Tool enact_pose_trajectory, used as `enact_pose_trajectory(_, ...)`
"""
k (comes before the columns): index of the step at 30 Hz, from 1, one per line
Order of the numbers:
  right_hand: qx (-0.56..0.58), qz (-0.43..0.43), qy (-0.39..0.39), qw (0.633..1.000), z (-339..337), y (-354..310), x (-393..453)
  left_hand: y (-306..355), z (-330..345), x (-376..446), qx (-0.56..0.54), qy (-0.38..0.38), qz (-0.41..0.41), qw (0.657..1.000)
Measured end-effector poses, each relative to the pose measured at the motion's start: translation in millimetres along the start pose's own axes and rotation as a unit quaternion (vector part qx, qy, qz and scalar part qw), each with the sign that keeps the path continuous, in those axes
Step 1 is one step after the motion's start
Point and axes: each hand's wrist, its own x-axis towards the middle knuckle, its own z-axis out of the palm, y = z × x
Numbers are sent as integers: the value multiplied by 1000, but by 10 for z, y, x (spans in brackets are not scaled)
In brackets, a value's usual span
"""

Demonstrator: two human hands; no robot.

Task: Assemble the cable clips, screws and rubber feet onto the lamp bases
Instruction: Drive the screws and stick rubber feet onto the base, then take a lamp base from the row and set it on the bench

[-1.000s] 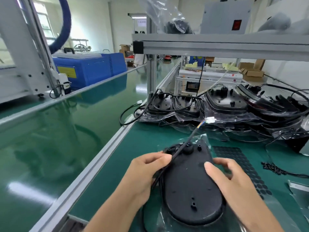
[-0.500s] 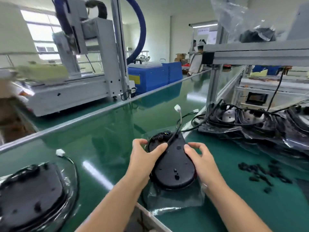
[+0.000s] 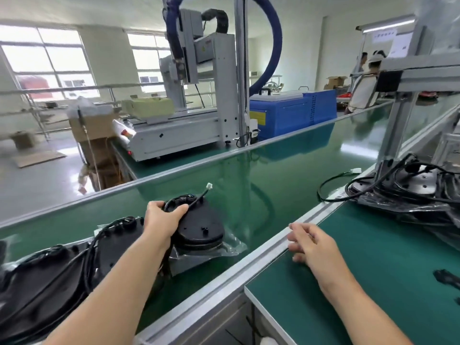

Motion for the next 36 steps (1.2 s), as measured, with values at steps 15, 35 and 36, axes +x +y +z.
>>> enact_pose_trajectory(15,9,-29,30,999,-43,-76,-127,243,-53,-122,478,4,149,866)
enact_pose_trajectory(35,-47,-73,234,968,-1722,-416,-871,1081,3032,-1759,233,-359,347,835)
enact_pose_trajectory(36,-60,-84,263,959,-1852,-415,-925,1151,3245,-1834,234,-367,342,833)
